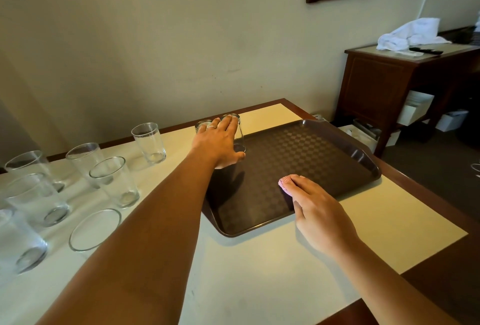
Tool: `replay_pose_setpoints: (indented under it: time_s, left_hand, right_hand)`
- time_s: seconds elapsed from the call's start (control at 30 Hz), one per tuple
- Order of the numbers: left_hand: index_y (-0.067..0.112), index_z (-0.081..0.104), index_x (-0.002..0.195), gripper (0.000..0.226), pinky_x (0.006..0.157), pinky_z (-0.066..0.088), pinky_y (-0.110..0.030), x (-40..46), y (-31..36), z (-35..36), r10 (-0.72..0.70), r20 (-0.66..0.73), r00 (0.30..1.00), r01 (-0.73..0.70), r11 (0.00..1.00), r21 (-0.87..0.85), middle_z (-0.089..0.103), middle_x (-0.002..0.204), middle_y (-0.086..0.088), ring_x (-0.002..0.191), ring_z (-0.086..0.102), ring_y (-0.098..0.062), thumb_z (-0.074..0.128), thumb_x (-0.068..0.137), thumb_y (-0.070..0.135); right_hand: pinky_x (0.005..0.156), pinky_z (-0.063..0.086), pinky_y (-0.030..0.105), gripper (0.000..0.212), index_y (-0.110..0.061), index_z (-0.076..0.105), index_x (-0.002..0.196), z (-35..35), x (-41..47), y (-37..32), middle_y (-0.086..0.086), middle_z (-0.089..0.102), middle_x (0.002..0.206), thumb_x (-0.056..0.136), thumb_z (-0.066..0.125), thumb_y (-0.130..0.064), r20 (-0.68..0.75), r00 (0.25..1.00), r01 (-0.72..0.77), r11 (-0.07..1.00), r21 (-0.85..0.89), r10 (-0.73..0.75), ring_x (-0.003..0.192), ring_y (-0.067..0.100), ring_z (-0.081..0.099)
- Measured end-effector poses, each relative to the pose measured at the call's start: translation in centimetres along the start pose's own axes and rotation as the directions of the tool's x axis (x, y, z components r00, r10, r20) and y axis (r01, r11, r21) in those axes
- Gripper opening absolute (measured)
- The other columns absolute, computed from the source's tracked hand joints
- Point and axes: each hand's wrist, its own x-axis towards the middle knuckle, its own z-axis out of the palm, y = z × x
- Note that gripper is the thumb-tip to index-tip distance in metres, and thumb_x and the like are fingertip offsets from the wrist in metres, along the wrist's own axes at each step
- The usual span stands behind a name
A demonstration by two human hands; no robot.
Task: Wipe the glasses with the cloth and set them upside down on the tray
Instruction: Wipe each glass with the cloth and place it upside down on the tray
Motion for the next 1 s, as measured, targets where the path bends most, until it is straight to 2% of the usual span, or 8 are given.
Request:
replay_pose_setpoints:
  time_s: [0.37,0.5,0.6,0.73,0.8,0.9,1.0]
  left_hand:
    - [0.024,-0.003,0.167,0.098,0.13,0.01,-0.056,-0.1,-0.1,0.0,0.016,-0.017,1.0,-0.016,1.0,-0.007,-0.003,0.176,-0.002,0.162,-0.002,-0.029,0.049,0.098,0.07]
    - [0.027,-0.002,0.167,0.093,0.13,0.011,-0.056,-0.8,0.4,-0.5,0.023,-0.045,0.999,-0.025,0.999,-0.034,-0.004,0.176,-0.003,0.162,-0.002,-0.029,0.049,0.1,0.066]
    - [0.027,0.007,0.167,0.087,0.129,0.017,-0.054,-2.5,1.0,-1.0,0.04,-0.092,0.995,-0.046,0.997,-0.055,0.004,0.176,-0.003,0.162,0.007,-0.031,0.051,0.101,0.062]
    - [0.029,0.02,0.164,0.077,0.125,0.027,-0.05,-6.7,1.5,-1.9,0.043,-0.097,0.994,-0.051,0.995,-0.09,0.017,0.174,-0.003,0.157,0.024,-0.032,0.054,0.101,0.058]
    - [0.03,0.026,0.162,0.074,0.121,0.037,-0.049,-9.5,1.7,-2.5,0.001,-0.093,0.996,-0.017,0.986,-0.164,0.026,0.171,-0.002,0.152,0.035,-0.03,0.057,0.1,0.057]
    - [0.027,0.04,0.156,0.065,0.105,0.053,-0.045,-15.4,2.1,-3.7,-0.087,-0.226,0.97,-0.005,0.925,-0.381,0.049,0.155,0.001,0.132,0.055,-0.025,0.061,0.1,0.053]
    - [0.024,0.056,0.145,0.055,0.092,0.058,-0.043,-22.6,2.1,-4.0,-0.203,-0.442,0.874,-0.043,0.873,-0.486,0.061,0.137,0.001,0.117,0.062,-0.026,0.057,0.098,0.052]
  right_hand:
    - [0.094,0.059,0.034,0.046,-0.011,0.068,0.133,-0.3,0.1,-0.4,0.006,0.069,0.132,0.094,0.047,-0.024,0.025,0.999,-0.024,1.0,-0.013,0.024,0.119,0.025,0.068]
    - [0.092,0.06,0.035,0.04,-0.011,0.069,0.132,-0.3,0.1,-0.2,0.006,0.069,0.132,0.093,0.06,-0.016,0.037,0.999,-0.028,0.999,-0.022,0.028,0.118,0.025,0.068]
    - [0.092,0.058,0.034,0.045,-0.011,0.069,0.132,-0.3,0.1,-0.1,0.006,0.07,0.131,0.087,0.074,-0.006,0.038,0.999,-0.031,0.999,-0.028,0.032,0.118,0.025,0.068]
    - [0.093,0.057,0.033,0.048,-0.011,0.068,0.133,-0.3,0.2,0.1,0.006,0.069,0.132,0.086,0.076,-0.005,0.048,0.999,-0.01,0.999,-0.048,0.012,0.119,0.025,0.068]
    - [0.094,0.056,0.033,0.047,-0.011,0.068,0.133,-0.3,0.2,0.1,0.006,0.069,0.133,0.087,0.074,-0.003,0.049,0.999,0.001,0.999,-0.053,0.002,0.119,0.025,0.067]
    - [0.098,0.053,0.033,0.046,-0.01,0.068,0.133,-0.5,0.3,0.1,0.007,0.068,0.133,0.089,0.071,0.002,0.048,0.999,0.009,0.999,-0.042,-0.006,0.12,0.027,0.067]
    - [0.101,0.055,0.038,0.047,-0.011,0.065,0.136,-0.8,0.4,0.1,0.006,0.065,0.137,0.092,0.067,0.002,0.076,0.997,0.015,0.999,-0.032,-0.012,0.125,0.027,0.063]
